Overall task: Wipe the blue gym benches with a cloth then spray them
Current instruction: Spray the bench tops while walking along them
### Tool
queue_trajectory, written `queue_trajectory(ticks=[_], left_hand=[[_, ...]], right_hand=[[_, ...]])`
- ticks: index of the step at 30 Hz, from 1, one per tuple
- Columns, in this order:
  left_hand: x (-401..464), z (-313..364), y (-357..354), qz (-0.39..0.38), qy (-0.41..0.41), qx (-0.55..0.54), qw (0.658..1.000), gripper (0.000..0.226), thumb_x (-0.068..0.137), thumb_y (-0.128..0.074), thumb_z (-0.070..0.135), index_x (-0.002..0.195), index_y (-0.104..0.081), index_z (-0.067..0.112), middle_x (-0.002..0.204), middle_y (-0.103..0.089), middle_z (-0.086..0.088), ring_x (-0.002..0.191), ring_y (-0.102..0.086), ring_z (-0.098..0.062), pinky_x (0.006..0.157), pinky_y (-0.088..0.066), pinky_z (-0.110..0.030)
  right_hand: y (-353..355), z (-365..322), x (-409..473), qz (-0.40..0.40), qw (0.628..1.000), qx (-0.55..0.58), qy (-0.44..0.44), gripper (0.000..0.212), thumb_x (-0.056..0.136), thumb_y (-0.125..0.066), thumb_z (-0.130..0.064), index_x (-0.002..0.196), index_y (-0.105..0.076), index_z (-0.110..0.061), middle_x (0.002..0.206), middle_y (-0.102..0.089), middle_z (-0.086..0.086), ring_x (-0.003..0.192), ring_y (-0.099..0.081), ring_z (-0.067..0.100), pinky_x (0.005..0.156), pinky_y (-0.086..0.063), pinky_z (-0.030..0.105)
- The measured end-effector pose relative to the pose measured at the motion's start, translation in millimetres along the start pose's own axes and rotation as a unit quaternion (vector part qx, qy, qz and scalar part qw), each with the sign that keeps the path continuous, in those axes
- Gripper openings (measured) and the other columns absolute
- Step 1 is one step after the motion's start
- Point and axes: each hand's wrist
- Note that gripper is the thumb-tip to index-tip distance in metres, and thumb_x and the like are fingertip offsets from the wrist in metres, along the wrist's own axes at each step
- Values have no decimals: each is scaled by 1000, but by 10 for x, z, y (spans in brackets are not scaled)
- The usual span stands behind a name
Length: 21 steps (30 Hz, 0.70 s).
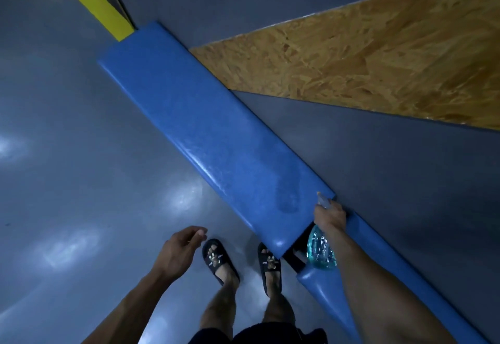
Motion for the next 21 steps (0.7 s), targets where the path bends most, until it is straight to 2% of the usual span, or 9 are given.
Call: queue_trajectory(ticks=[3, 5, 7, 10, 12, 16, 19, 21], left_hand=[[76, -3, 204, -5, -12, -2, 1000, 18, 99, -53, 35, 102, -70, 32, 95, -75, 14, 85, -68, 2, 82, -52, -30], [119, -27, 329, -8, -15, 0, 1000, 19, 99, -52, 35, 104, -70, 30, 97, -74, 12, 87, -68, -1, 82, -53, -30], [149, -66, 448, -11, -16, 1, 1000, 19, 99, -52, 35, 103, -70, 30, 97, -75, 12, 86, -69, -1, 81, -53, -30], [188, -117, 586, -5, -16, -10, 1000, 17, 98, -54, 37, 100, -70, 32, 95, -75, 13, 83, -69, 1, 83, -54, -33], [209, -138, 657, -3, -12, -18, 1000, 18, 98, -54, 37, 101, -70, 31, 95, -75, 12, 85, -69, -1, 85, -54, -34], [258, -174, 772, -4, -9, -21, 1000, 22, 98, -52, 41, 104, -70, 30, 99, -74, 13, 89, -69, -3, 86, -54, -34], [279, -180, 846, -1, -5, -21, 1000, 22, 99, -51, 40, 106, -69, 29, 101, -74, 13, 91, -69, -4, 87, -53, -34], [306, -179, 898, -1, -5, -20, 1000, 23, 99, -50, 40, 107, -69, 29, 101, -73, 13, 92, -68, -3, 88, -54, -34]], right_hand=[[-62, -118, -87, 23, 1000, 8, -9, 56, 69, -45, -34, 120, -63, -22, 118, -66, 0, 100, -62, 26, 87, -51, 36], [-178, -192, -264, 16, 1000, -4, 6, 48, 77, -49, -29, 122, -64, -23, 122, -62, 0, 107, -60, 27, 93, -48, 34], [-346, -238, -470, -25, 997, -40, 54, 40, 86, -52, -20, 124, -64, -23, 123, -61, 3, 114, -56, 28, 98, -44, 32], [-669, -255, -767, -64, 989, -77, 105, 20, 85, -57, -21, 101, -68, -16, 102, -67, 10, 97, -62, 31, 82, -49, 34], [-923, -246, -939, -89, 982, -107, 126, 16, 81, -58, -24, 92, -65, -15, 92, -67, 10, 91, -63, 33, 76, -50, 37], [-1312, -325, -1230, -117, 959, -193, 174, 21, 84, -55, -30, 99, -61, -16, 106, -65, 7, 103, -57, 32, 82, -45, 36], [-1420, -441, -1264, -116, 958, -217, 147, 26, 85, -52, -28, 108, -60, -18, 117, -61, 6, 111, -55, 31, 90, -44, 36], [-1406, -528, -1198, -97, 963, -213, 131, 25, 85, -51, -26, 107, -59, -17, 117, -60, 7, 110, -54, 32, 90, -44, 37]])
Point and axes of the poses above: each hand's wrist, its own x-axis towards the middle knuckle, its own y-axis out of the back of the hand, z = x × y
